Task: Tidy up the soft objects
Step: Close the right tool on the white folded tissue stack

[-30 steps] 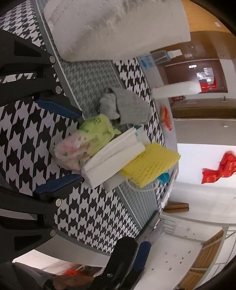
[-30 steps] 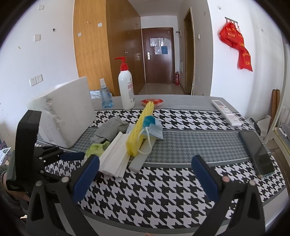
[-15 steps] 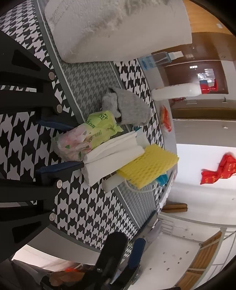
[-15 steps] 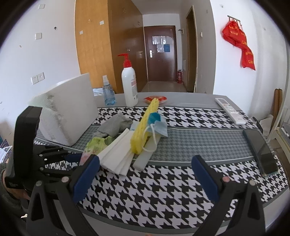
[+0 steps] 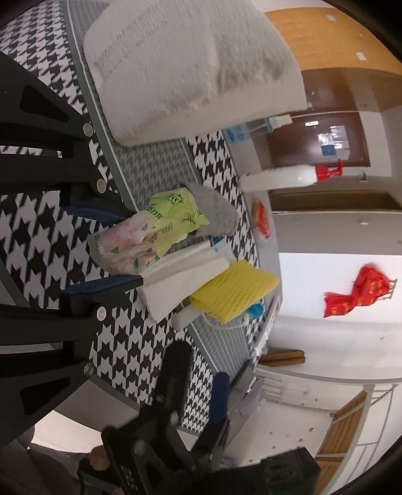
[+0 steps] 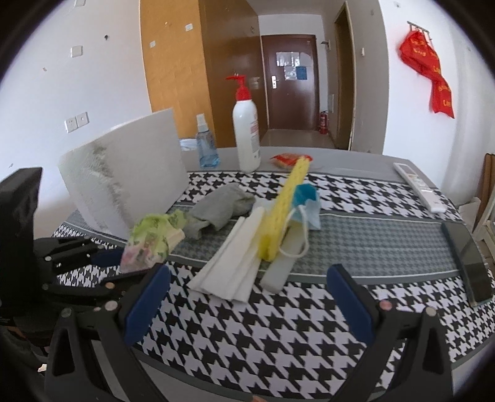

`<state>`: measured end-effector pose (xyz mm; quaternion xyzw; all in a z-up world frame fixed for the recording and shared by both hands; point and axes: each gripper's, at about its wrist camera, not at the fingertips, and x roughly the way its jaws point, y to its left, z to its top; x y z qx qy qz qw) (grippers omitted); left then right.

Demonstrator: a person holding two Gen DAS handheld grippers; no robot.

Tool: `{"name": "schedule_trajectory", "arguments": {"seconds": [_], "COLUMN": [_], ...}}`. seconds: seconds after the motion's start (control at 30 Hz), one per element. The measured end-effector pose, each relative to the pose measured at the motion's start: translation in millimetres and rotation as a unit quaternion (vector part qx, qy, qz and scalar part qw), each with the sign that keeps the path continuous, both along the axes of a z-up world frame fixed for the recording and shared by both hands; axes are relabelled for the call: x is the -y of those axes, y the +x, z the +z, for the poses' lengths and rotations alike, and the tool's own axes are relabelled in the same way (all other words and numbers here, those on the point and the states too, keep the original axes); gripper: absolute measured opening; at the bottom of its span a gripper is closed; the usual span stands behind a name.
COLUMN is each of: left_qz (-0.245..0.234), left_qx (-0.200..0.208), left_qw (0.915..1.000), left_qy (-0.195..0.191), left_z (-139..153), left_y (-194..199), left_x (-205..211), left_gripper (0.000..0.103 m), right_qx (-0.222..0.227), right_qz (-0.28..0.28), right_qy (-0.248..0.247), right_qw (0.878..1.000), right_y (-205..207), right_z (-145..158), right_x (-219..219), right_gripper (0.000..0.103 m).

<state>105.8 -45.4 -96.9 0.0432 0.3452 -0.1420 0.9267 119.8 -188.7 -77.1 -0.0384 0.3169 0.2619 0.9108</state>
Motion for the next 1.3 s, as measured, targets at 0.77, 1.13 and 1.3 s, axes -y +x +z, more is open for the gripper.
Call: {"name": "schedule_trajectory", "arguments": {"seconds": [0.77, 1.13, 1.3], "left_qz": [0.019, 0.01, 0.007], "left_qx": [0.031, 0.03, 0.032], "left_qw": [0.9991, 0.9991, 0.9991], "left_qy": [-0.023, -0.029, -0.028], "left_z": [5.1, 4.5, 4.5], "left_y": [-20.9, -21.2, -20.8], "left_x": [-23.3, -23.0, -20.4], "left_gripper": [0.035, 0.035, 0.035], "right_qx": [-0.068, -0.102, -0.099], "right_qz": [0.035, 0.02, 0.006], "right_qy": [-0.024, -0.045, -0.058], "right_qw": [0.997, 0.994, 0.993], "right_y": [21.2, 40.8, 44.7], "right_z": [-23.2, -37.5, -36.5], "right_x": [-42.4, -50.5, -49.8], "right_gripper": [0.073, 0.051, 0.031]}}
